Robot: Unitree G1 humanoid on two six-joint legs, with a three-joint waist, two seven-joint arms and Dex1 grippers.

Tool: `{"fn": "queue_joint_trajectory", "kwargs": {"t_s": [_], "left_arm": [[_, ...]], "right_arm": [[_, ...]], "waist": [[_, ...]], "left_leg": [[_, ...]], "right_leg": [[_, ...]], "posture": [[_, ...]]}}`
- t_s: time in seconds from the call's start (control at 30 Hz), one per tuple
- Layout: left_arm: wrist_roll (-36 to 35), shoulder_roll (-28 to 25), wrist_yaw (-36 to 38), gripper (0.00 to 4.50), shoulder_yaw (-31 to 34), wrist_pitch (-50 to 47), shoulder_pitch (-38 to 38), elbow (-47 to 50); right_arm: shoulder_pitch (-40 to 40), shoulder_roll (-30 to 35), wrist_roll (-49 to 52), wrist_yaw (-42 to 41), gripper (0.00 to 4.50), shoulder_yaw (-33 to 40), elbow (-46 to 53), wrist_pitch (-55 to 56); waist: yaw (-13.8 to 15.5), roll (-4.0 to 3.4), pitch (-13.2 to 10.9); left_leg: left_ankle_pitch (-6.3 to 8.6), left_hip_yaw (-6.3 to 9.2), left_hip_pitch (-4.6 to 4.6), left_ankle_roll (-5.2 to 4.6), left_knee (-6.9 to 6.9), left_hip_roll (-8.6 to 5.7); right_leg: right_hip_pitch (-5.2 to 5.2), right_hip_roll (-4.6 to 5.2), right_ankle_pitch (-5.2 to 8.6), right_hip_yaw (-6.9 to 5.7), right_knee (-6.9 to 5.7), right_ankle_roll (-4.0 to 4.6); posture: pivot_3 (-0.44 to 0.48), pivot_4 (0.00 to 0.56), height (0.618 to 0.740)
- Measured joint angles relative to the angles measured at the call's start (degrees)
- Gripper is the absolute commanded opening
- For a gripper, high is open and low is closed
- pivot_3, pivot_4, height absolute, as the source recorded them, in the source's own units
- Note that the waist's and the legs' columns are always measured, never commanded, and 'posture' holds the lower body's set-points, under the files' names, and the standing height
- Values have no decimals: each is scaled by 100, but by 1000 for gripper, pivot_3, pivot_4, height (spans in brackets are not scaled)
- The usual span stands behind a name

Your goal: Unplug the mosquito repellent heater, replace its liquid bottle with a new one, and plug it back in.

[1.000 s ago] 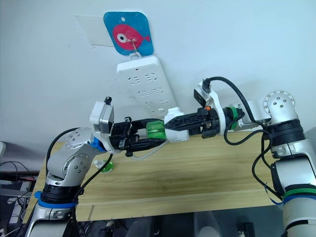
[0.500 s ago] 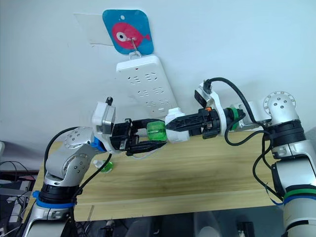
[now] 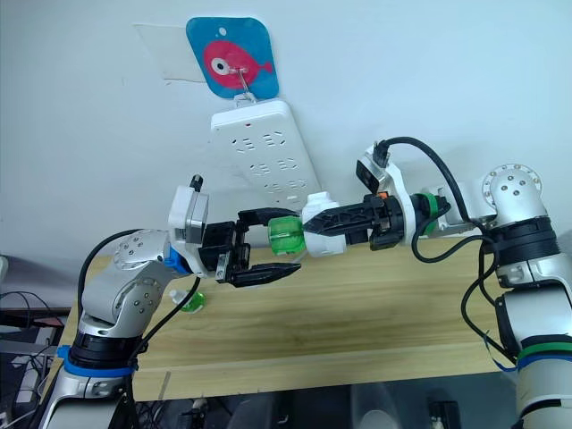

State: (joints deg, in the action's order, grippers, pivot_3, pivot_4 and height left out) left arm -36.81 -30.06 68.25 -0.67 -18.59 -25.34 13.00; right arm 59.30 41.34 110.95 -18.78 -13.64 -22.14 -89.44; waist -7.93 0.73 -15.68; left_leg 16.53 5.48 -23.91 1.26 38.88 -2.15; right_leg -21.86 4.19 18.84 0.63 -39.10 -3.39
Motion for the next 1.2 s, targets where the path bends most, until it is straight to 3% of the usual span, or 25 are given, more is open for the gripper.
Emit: {"fn": "queue_joint_trajectory", "kwargs": {"t_s": [0.3,0.63,0.93,1.2], "left_arm": [[415,4,17,4474,17,875,-135,-38],[1418,138,260,4474,-141,3028,-222,-521],[2229,317,1,4474,-137,5385,-488,-1340],[2436,273,-170,4474,-389,6317,-754,-1705]], "right_arm": [[-40,23,0,0,3195,0,10,10],[8,68,2,-151,3195,-6,-148,-119],[122,125,3,-340,3195,-185,-332,-236],[321,137,4,-476,3195,-402,-575,-252]], "waist": [[5,0,0],[6,0,0],[9,0,0],[2,-1,-1]], "left_leg": [[0,-2,-1,0,1,-1],[-1,-7,-2,1,1,-1],[0,-8,-2,0,3,-2],[0,-7,-3,0,3,-3]], "right_leg": [[0,0,-5,1,2,-6],[0,2,-8,4,6,-8],[0,14,-11,6,8,-9],[-1,23,-11,8,9,-9]], "posture": [[-171,278,740],[-170,279,740],[-164,287,740],[-169,291,740]]}}
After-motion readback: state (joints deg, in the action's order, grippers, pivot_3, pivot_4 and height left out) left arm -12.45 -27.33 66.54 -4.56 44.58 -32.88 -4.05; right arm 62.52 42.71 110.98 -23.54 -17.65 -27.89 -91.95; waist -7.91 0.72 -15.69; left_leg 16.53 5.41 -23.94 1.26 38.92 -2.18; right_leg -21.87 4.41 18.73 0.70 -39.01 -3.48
